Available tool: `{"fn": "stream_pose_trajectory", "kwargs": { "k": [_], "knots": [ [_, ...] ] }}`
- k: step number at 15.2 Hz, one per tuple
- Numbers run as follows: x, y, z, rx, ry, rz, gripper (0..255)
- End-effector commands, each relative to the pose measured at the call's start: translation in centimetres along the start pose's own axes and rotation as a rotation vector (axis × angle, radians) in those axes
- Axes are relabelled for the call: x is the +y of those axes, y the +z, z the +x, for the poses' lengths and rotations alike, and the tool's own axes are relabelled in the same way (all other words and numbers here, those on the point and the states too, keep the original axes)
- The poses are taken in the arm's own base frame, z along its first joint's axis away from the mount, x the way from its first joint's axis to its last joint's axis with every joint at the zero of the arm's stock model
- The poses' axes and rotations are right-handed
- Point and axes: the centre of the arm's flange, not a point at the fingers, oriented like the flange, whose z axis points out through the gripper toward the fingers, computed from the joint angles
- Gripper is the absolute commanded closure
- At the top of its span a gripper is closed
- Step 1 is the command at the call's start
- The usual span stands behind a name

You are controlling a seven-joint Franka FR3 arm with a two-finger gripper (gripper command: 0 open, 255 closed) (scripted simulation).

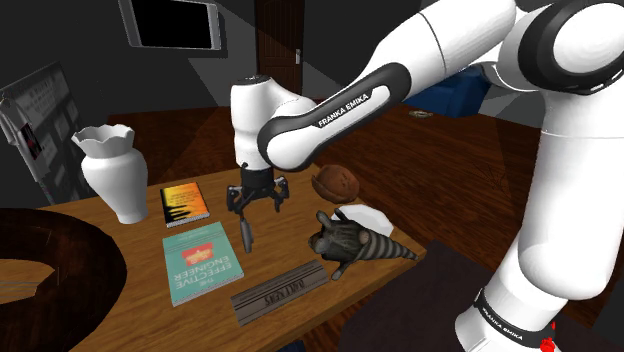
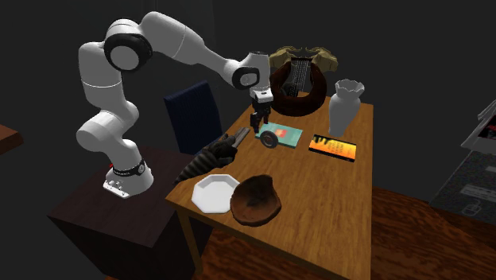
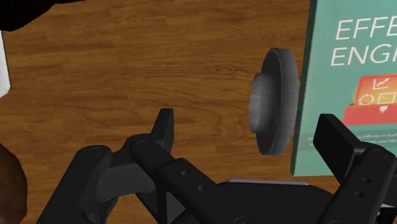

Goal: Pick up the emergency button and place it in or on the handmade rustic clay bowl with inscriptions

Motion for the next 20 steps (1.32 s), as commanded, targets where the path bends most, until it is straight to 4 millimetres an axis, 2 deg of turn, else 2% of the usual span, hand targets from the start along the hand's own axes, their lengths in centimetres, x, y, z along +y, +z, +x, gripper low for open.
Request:
{"fn": "stream_pose_trajectory", "kwargs": {
  "k": [1,3,10,18,19,20],
  "knots": [
    [-1.8,1.6,0.9,-0.002,0.024,0.0,0],
    [-3.4,2.8,1.6,-0.004,0.041,0.001,0],
    [-3.4,6.5,1.6,-0.004,0.041,0.001,0],
    [-3.4,6.8,1.6,-0.004,0.041,0.001,0],
    [-3.4,6.8,1.6,-0.004,0.041,0.001,255],
    [-3.4,6.8,1.6,-0.004,0.041,0.001,255]
  ]
}}
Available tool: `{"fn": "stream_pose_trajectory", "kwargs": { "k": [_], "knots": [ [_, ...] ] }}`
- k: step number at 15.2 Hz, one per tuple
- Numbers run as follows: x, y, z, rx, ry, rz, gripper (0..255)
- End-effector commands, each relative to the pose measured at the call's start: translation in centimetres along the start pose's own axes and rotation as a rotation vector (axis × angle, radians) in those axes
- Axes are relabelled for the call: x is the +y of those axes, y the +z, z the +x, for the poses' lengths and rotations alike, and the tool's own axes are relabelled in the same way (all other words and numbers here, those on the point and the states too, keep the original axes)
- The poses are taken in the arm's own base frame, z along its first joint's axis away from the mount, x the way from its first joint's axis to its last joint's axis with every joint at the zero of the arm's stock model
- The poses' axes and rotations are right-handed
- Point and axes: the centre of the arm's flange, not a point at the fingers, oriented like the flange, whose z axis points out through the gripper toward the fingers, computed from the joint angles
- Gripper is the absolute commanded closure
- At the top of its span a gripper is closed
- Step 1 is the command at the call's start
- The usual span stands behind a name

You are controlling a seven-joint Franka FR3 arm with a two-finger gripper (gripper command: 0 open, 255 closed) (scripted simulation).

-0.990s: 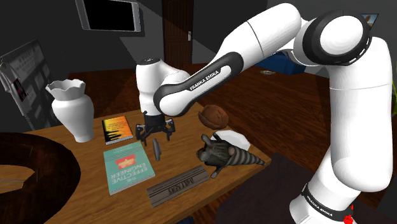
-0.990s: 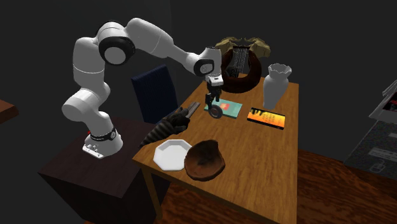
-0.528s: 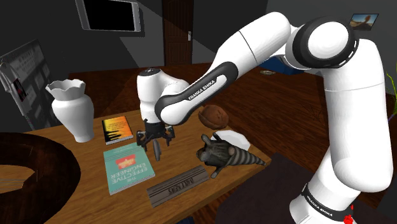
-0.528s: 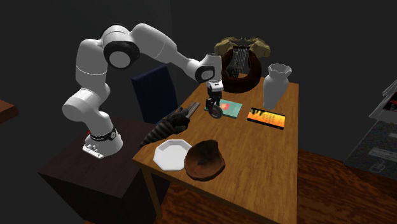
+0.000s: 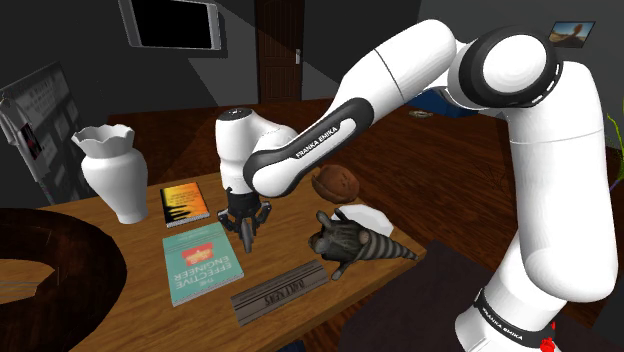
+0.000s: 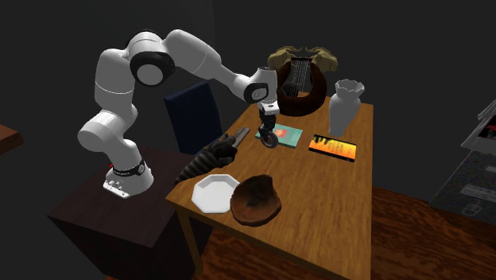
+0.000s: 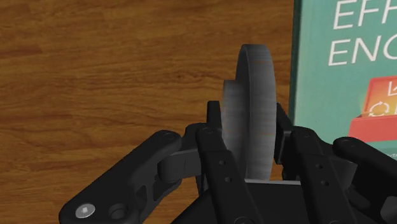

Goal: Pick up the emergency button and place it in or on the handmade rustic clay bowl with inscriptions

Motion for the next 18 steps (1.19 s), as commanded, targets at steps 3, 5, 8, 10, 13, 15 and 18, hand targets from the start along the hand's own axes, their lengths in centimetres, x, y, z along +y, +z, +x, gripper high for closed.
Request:
{"fn": "stream_pose_trajectory", "kwargs": {
  "k": [3,5,8,10,13,15,18],
  "knots": [
    [0.0,0.0,0.0,0.0,0.0,0.0,255],
    [0.0,0.0,0.0,0.0,0.0,0.0,255],
    [0.0,0.0,0.0,0.0,0.0,0.0,255],
    [0.0,-1.0,0.1,0.0,0.0,0.0,255],
    [0.1,-2.6,0.2,0.0,0.0,0.0,255],
    [0.1,-3.7,0.3,0.0,0.0,0.0,255],
    [0.1,-5.3,0.5,0.0,0.0,0.0,255]
  ]
}}
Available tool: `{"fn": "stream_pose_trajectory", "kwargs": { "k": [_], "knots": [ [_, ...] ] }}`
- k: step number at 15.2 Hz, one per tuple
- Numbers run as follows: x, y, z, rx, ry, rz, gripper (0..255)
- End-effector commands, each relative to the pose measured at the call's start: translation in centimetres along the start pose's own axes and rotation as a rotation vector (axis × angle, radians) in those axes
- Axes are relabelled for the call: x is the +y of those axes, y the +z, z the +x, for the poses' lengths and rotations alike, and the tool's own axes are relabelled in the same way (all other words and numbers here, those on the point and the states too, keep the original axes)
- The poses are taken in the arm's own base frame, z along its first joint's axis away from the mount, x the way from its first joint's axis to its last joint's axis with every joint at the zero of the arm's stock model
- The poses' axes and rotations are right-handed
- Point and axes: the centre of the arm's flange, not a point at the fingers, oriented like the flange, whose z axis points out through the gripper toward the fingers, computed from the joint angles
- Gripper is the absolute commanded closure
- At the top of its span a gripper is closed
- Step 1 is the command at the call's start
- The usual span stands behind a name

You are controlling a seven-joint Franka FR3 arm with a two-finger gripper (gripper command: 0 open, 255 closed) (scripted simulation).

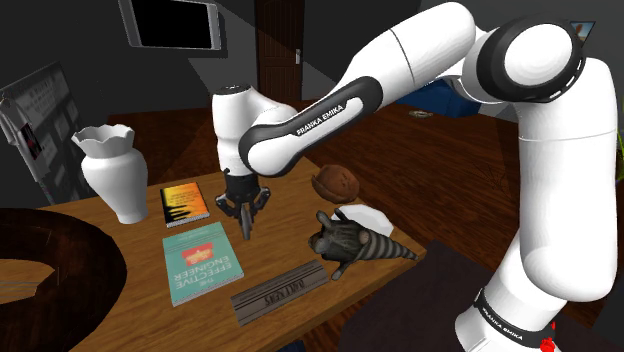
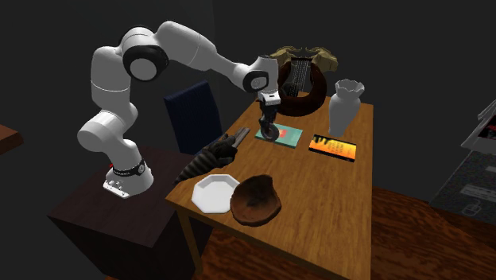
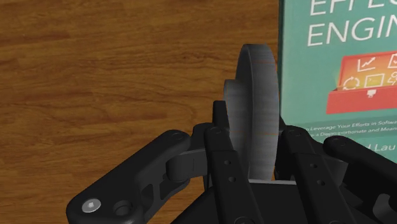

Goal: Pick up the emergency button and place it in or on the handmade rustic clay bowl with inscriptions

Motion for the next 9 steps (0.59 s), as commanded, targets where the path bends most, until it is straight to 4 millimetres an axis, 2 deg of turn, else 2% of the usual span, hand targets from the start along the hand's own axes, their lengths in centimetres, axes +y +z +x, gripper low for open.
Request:
{"fn": "stream_pose_trajectory", "kwargs": {
  "k": [1,9],
  "knots": [
    [0.0,-1.1,0.0,0.0,0.0,0.0,255],
    [0.1,-5.3,0.4,0.0,0.0,0.0,255]
  ]
}}
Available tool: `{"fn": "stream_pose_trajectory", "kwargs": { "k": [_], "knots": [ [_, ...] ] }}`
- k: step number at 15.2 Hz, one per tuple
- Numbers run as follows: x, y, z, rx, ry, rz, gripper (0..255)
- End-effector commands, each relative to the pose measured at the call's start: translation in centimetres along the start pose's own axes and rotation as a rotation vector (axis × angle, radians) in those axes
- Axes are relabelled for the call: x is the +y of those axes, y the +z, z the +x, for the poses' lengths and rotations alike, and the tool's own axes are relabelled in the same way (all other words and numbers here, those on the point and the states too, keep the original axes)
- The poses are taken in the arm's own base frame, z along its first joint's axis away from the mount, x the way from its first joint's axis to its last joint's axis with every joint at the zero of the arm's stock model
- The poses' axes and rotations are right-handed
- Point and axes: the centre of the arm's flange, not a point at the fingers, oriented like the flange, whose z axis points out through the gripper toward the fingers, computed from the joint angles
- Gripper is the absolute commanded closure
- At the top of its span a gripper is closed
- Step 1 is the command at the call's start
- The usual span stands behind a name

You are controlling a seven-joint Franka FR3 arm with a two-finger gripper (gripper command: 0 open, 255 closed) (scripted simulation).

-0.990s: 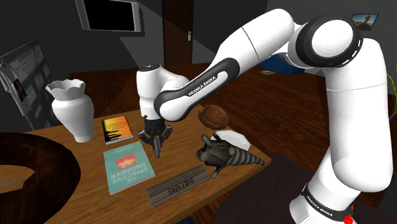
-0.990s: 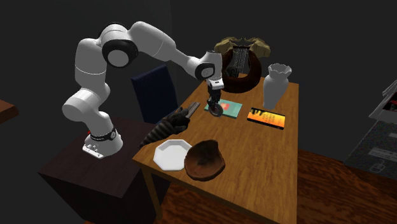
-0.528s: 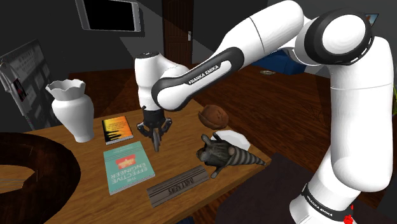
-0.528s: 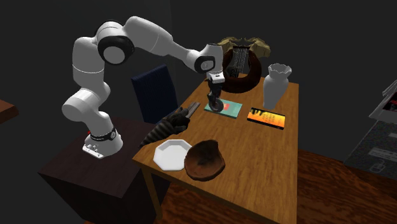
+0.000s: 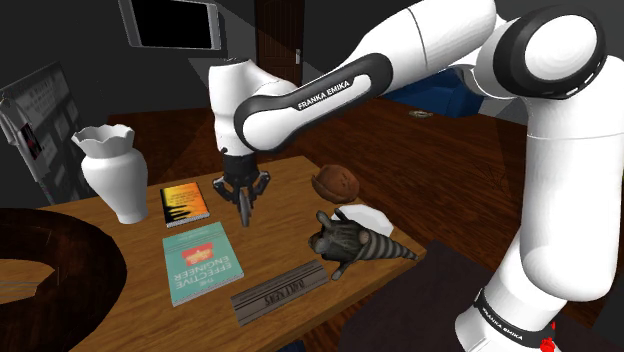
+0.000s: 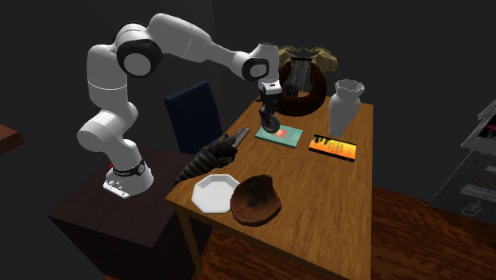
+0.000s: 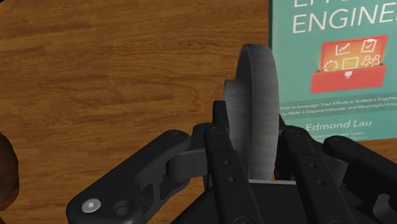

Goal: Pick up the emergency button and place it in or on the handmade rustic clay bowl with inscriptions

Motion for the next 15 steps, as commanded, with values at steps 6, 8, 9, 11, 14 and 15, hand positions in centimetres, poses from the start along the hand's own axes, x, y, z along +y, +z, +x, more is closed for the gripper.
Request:
{"fn": "stream_pose_trajectory", "kwargs": {
  "k": [6,8,9,11,14,15],
  "knots": [
    [0.1,-3.7,0.3,0.0,0.0,0.0,255],
    [0.1,-4.7,0.4,0.0,0.0,0.0,255],
    [0.1,-5.3,0.5,0.0,0.0,0.0,255],
    [0.2,-6.3,0.6,0.0,0.0,0.0,255],
    [0.2,-7.5,0.7,0.0,0.0,0.0,255],
    [1.4,-7.5,1.2,0.0,0.0,0.0,255]
  ]
}}
